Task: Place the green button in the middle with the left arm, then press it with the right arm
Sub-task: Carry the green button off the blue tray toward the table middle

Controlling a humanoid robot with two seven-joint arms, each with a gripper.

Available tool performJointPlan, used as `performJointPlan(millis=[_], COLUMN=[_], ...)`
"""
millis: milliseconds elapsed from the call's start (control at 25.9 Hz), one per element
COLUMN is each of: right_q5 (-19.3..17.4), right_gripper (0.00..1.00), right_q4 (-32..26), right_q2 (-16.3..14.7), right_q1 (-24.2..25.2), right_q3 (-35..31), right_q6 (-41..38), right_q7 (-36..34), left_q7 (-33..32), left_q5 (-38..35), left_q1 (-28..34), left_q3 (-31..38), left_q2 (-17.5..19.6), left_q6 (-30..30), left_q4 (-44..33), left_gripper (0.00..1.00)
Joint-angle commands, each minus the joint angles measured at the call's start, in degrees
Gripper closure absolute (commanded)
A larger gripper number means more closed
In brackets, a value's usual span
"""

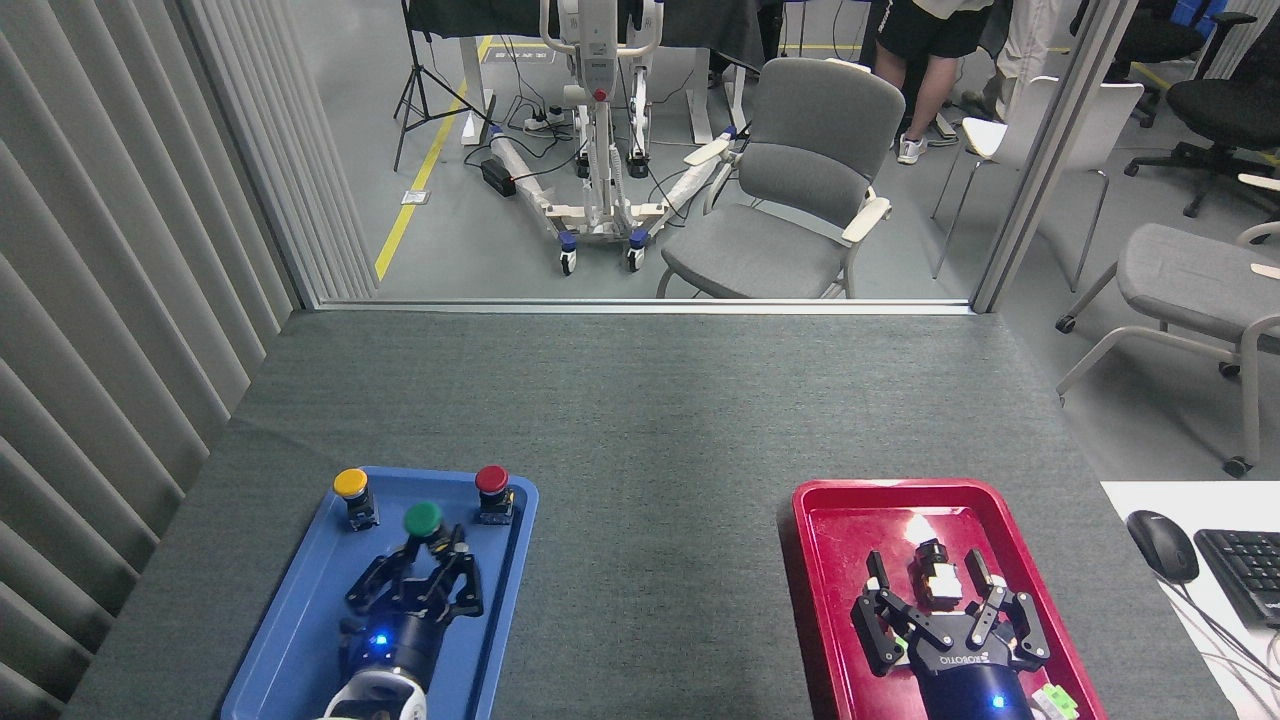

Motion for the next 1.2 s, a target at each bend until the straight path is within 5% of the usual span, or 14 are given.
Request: performJointPlan(millis=[0, 348, 618, 657, 734, 812, 1043, 1159], right_q5=[0.04, 0.04, -0.05, -0.05, -0.14, -0.14, -0.23, -0.14], right_gripper=[0.0, 0.0, 0.0, 0.0, 0.0, 0.0, 0.0, 0.0], right_q4=[0.02, 0.11, 1.25, 1.25, 1.25, 1.34, 1.78, 1.95], right_q2=[-0.03, -0.03, -0.91, -1.0, -1.09, -1.0, -1.0, -0.91], right_q1=[-0.01, 0.87, 1.22, 1.22, 1.13, 1.13, 1.04, 0.69], right_q3=[0.09, 0.35, 1.5, 1.58, 1.58, 1.58, 1.93, 3.78], right_q6=[0.17, 0.61, 3.69, 3.6, 3.6, 3.51, 3.33, 3.33], right_q7=[-0.21, -0.74, -2.41, -2.41, -2.23, -1.88, -1.79, -1.79], left_q7=[0.04, 0.21, 0.21, 0.3, 0.74, 1.27, 1.36, 1.36], left_q5=[0.15, -3.72, -4.42, -4.42, -4.42, -4.42, -4.42, -4.24], left_q1=[-0.84, -7.43, -8.22, -8.4, -8.4, -8.49, -8.05, -6.29], left_q3=[-8.66, -22.98, -22.89, -22.98, -23.07, -23.07, -23.16, -23.07], left_q2=[-0.51, -11.75, -12.9, -13.07, -13.34, -13.42, -12.81, -11.76], left_q6=[-7.54, -4.64, -4.55, -4.37, -4.2, -4.46, -4.99, -4.37], left_q4=[-4.03, 16.01, 16.89, 17.06, 17.5, 17.59, 16.27, 9.42], left_gripper=[1.0, 1.0, 1.0, 0.94, 0.26, 0.04, 0.01, 0.01])
